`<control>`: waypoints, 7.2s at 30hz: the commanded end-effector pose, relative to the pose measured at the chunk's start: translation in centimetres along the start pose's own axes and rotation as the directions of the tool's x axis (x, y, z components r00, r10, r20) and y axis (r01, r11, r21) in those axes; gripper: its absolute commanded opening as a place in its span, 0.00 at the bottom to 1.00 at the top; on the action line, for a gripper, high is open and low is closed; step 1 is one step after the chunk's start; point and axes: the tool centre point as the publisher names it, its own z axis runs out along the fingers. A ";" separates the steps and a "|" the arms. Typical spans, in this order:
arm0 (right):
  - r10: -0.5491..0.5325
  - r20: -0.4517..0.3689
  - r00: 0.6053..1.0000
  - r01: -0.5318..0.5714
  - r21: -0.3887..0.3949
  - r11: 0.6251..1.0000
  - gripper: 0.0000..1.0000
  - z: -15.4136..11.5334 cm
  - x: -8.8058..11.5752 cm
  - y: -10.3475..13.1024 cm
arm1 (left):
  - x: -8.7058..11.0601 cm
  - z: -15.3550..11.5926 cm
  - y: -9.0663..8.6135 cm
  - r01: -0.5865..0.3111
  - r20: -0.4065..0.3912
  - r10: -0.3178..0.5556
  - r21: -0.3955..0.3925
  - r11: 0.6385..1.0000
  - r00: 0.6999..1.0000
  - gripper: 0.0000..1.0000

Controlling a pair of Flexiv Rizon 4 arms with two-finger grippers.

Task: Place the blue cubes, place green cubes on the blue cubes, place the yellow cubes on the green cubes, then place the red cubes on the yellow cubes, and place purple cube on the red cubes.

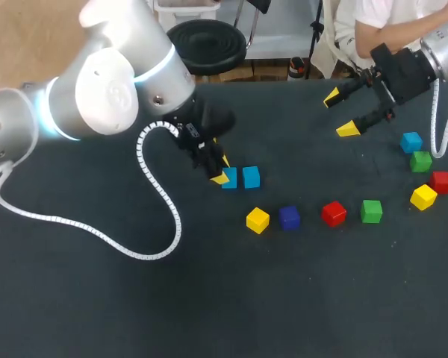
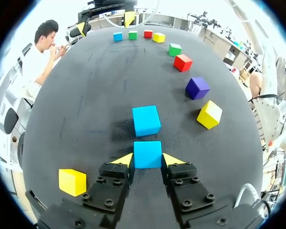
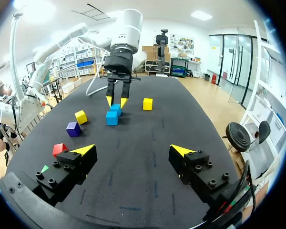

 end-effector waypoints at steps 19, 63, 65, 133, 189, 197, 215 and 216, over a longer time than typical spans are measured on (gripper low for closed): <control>-0.001 0.000 1.000 0.001 0.002 1.000 1.00 0.0 0.0 0.1 | 0.5 -0.8 0.0 0.033 -0.006 -0.033 -0.030 0.999 0.999 1.00; -0.001 0.000 1.000 0.001 0.002 1.000 1.00 0.0 0.0 0.1 | -0.2 -6.2 -1.2 0.069 0.221 -0.053 -0.069 0.995 0.974 1.00; -0.001 0.000 1.000 0.001 0.002 1.000 1.00 0.0 0.0 0.1 | -0.2 -6.2 -1.2 0.069 0.221 -0.053 -0.069 0.995 0.974 1.00; -0.265 -0.044 0.963 0.264 -0.029 0.964 1.00 -14.2 11.5 2.7 | -0.2 -6.2 -1.2 0.069 0.221 -0.053 -0.069 0.995 0.974 1.00; 0.002 -0.017 1.000 -0.001 0.033 0.999 1.00 -11.5 14.7 0.6 | -0.2 -6.2 -1.2 0.069 0.221 -0.053 -0.069 0.995 0.974 1.00; 0.035 -0.002 0.999 -0.035 0.024 0.999 0.95 -11.3 15.2 1.1 | -0.2 -6.2 -1.2 0.069 0.221 -0.053 -0.069 0.995 0.974 1.00; 0.080 0.016 0.997 -0.079 -0.007 0.997 1.00 -11.1 15.1 1.5 | -0.2 -6.2 -1.2 0.069 0.221 -0.053 -0.069 0.995 0.974 1.00; 0.080 0.020 0.997 -0.079 -0.003 0.997 1.00 -11.4 15.0 1.7 | -0.2 -6.2 -1.2 0.069 0.221 -0.053 -0.069 0.995 0.974 1.00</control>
